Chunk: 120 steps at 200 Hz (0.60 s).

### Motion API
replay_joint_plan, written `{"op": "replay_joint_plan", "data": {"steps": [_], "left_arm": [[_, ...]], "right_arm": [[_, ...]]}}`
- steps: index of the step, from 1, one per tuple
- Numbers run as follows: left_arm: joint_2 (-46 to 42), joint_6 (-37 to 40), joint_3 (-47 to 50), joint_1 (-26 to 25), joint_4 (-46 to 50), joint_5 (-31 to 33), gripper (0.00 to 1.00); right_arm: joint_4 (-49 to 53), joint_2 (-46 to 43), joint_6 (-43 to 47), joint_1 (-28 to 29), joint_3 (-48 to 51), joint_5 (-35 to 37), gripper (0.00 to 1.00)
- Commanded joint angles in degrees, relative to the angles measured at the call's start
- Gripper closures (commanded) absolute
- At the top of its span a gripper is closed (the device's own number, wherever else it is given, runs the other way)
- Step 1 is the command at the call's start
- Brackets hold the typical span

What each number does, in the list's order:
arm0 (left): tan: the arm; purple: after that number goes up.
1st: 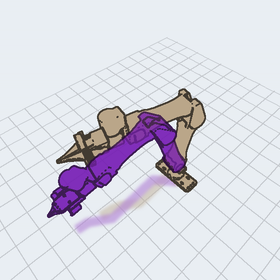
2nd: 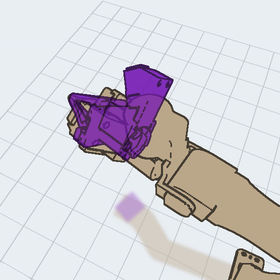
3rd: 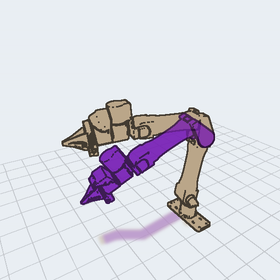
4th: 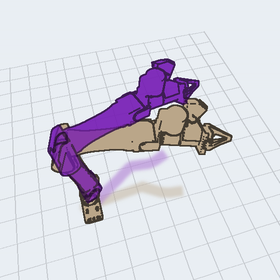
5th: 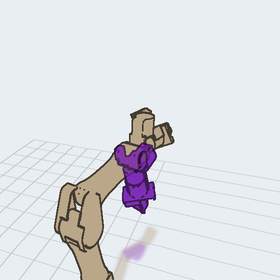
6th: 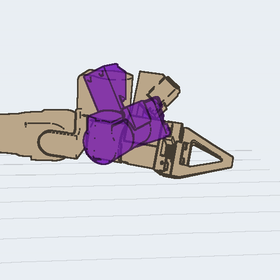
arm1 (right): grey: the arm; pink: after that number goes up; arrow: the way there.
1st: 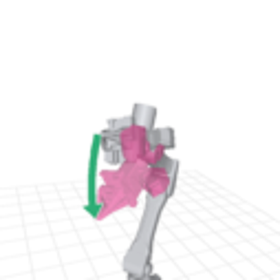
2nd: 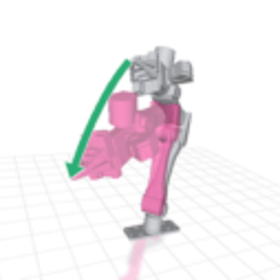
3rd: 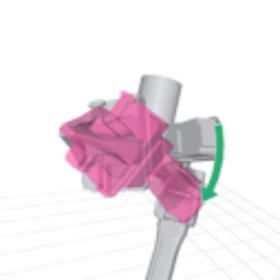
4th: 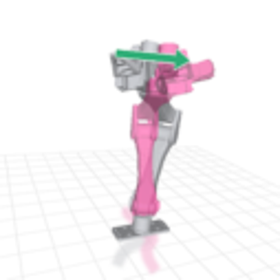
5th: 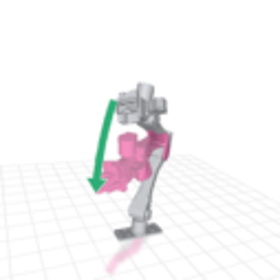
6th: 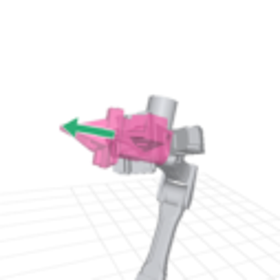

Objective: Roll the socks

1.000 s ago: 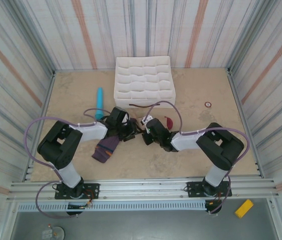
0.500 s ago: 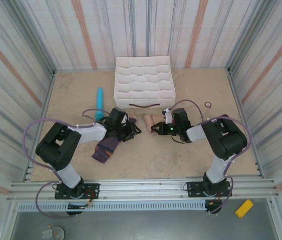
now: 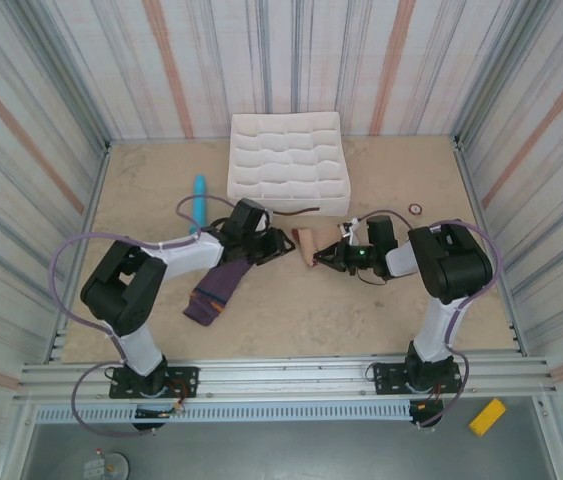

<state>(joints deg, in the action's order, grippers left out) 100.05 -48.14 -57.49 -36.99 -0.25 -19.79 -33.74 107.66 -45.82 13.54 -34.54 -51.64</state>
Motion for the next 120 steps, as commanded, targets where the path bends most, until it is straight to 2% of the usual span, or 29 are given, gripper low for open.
{"op": "replay_joint_plan", "data": {"steps": [1,120], "left_arm": [[2.7,4.7,-4.1,-1.2,2.8,2.7,0.42],[12.9,3.2,-11.1,-2.1,1.4,5.3,0.43]], "right_arm": [[16.3,4.3,-3.6,-0.9,3.3,8.1,1.0],[19.5,3.2,-2.4,-1.1,1.4,8.8,1.0]]}}
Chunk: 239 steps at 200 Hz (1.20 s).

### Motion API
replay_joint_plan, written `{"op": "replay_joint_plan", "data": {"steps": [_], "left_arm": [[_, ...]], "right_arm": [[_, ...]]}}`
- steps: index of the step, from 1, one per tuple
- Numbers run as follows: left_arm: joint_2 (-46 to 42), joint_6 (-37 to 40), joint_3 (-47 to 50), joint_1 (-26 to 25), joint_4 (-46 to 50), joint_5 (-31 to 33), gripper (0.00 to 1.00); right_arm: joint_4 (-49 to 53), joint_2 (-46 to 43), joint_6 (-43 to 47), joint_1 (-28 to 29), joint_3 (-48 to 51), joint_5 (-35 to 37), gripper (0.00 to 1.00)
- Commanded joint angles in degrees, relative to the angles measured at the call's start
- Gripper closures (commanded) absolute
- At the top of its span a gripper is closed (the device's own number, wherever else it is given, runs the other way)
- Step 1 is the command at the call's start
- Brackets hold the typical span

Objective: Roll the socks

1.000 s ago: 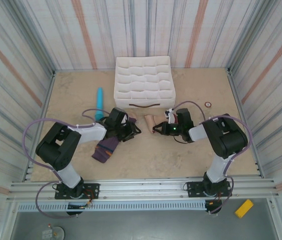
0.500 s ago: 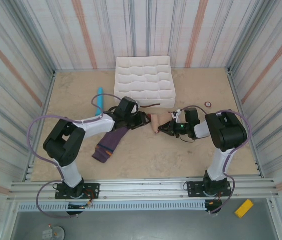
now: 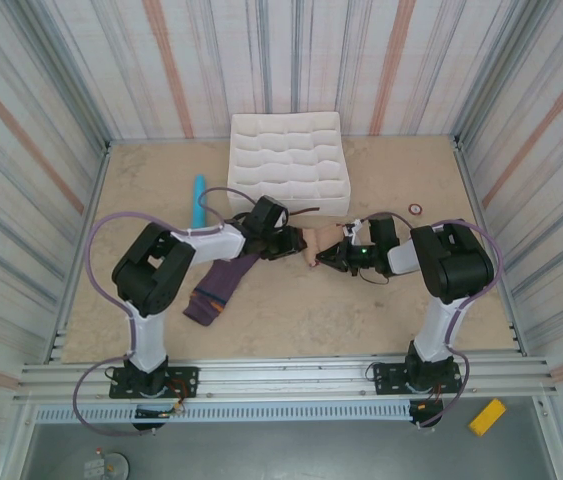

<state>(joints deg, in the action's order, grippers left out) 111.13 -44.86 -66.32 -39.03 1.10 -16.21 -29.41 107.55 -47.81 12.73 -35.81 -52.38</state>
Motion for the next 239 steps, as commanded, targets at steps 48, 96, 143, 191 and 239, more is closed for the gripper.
{"op": "replay_joint_plan", "data": {"steps": [48,96,143,191,239], "left_arm": [[3.8,-1.7,-1.6,-0.2,-4.2,0.6,0.41],[2.2,-3.0,3.9,-0.2,-14.9,-0.5,0.25],[5.3,-5.0,2.2,0.3,-13.7,-3.0,0.29],[8.2,-7.9,1.8,0.5,-14.1,-3.7,0.49],[7.5,-7.3,0.5,1.0,-8.2,-4.6,0.86]], "right_arm": [[16.7,2.8,0.1,-0.3,1.4,9.7,1.0],[17.5,2.8,0.4,-0.3,0.6,9.7,1.0],[17.4,3.0,0.3,-0.3,0.5,9.7,1.0],[18.1,3.0,1.1,-0.3,0.0,9.8,1.0],[25.4,-2.9,6.5,0.0,-1.2,16.1,0.93]]}}
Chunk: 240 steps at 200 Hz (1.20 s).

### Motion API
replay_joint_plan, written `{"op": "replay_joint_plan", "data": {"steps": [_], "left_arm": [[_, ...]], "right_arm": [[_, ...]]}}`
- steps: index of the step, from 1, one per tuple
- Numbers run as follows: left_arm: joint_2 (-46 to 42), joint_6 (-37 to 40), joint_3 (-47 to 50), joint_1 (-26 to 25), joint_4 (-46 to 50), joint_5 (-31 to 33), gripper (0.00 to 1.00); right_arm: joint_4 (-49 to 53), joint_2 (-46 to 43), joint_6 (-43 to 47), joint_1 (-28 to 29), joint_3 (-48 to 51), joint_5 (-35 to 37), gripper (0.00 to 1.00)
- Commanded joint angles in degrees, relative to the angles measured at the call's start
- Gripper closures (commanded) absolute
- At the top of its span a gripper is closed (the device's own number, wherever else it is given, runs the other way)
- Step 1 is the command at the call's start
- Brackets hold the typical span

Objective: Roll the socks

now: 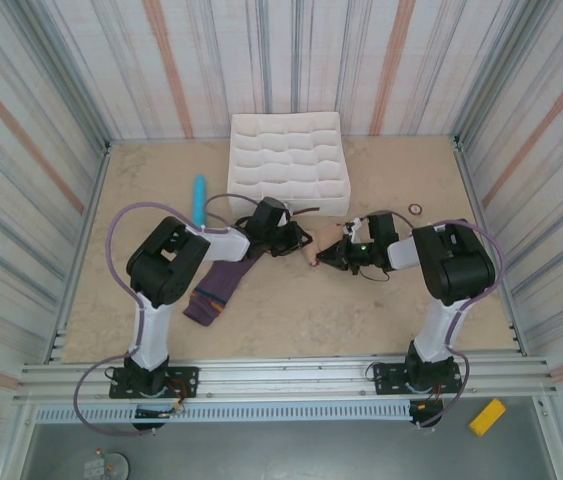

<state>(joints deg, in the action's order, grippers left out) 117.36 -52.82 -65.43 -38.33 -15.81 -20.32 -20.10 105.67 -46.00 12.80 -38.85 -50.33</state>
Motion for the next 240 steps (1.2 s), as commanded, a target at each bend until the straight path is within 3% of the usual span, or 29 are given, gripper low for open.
{"op": "replay_joint_plan", "data": {"steps": [1,23,54,91,130,162,240], "left_arm": [[1.2,0.7,-0.4,0.4,9.0,-0.5,0.87],[-0.5,1.7,-1.1,0.2,14.8,0.4,0.89],[-3.4,1.9,-1.2,0.2,21.1,0.8,0.91],[-7.7,1.7,0.9,0.1,25.5,2.1,0.9],[-10.1,-0.4,5.0,0.0,25.0,1.2,0.91],[-11.3,-2.6,7.9,-0.3,22.5,0.6,0.92],[-11.7,-4.4,10.1,-0.8,20.6,0.9,0.91]], "right_arm": [[16.2,-1.2,4.8,0.1,1.8,14.2,0.92],[20.3,-7.9,8.5,2.2,1.5,19.3,0.77],[24.6,-18.5,14.0,8.4,1.2,30.3,0.7],[28.1,-26.9,22.4,21.6,-0.7,47.3,0.48],[25.0,-29.4,30.1,35.9,-0.2,64.7,0.47],[18.9,-27.7,35.3,43.5,2.0,72.6,0.47],[11.0,-16.7,35.4,46.6,0.6,78.7,0.47]]}}
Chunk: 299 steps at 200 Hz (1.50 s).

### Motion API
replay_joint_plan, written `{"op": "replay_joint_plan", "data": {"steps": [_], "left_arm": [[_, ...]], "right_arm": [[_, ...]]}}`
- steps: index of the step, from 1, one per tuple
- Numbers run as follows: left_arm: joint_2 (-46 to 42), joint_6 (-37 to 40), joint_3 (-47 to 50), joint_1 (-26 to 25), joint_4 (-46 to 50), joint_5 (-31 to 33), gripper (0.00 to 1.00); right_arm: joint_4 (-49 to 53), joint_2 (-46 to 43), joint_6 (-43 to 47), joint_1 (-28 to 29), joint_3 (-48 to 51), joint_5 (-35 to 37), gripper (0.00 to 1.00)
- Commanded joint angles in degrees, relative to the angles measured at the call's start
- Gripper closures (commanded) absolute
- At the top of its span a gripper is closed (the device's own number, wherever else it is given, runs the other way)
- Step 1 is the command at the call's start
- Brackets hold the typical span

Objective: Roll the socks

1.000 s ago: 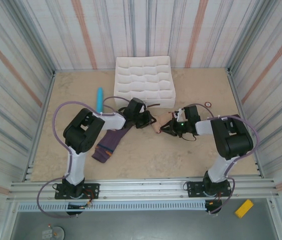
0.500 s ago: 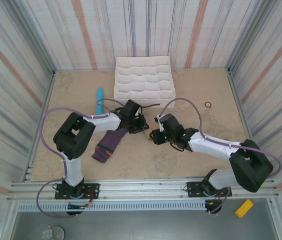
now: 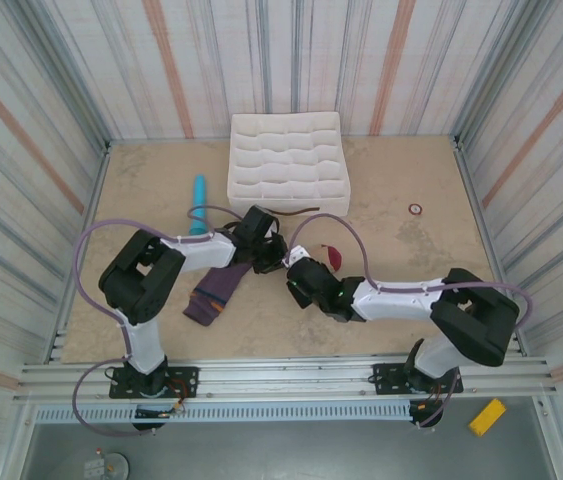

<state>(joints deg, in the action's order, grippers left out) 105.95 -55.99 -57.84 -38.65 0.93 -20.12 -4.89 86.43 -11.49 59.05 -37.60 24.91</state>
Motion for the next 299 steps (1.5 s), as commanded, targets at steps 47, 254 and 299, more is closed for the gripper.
{"op": "replay_joint_plan", "data": {"steps": [47,254,299], "left_arm": [[-0.2,-1.2,2.2,-0.5,4.2,0.4,0.91],[-8.9,-0.1,6.3,2.3,-3.8,0.2,0.3],[-8.2,0.3,5.6,1.8,-3.6,1.0,0.31]], "right_arm": [[-6.1,8.1,-1.2,-0.4,-1.7,2.6,0.5],[-20.3,8.5,-17.1,-29.4,13.9,-45.3,1.0],[-23.2,13.2,-24.5,-37.4,14.5,-56.1,1.0]]}}
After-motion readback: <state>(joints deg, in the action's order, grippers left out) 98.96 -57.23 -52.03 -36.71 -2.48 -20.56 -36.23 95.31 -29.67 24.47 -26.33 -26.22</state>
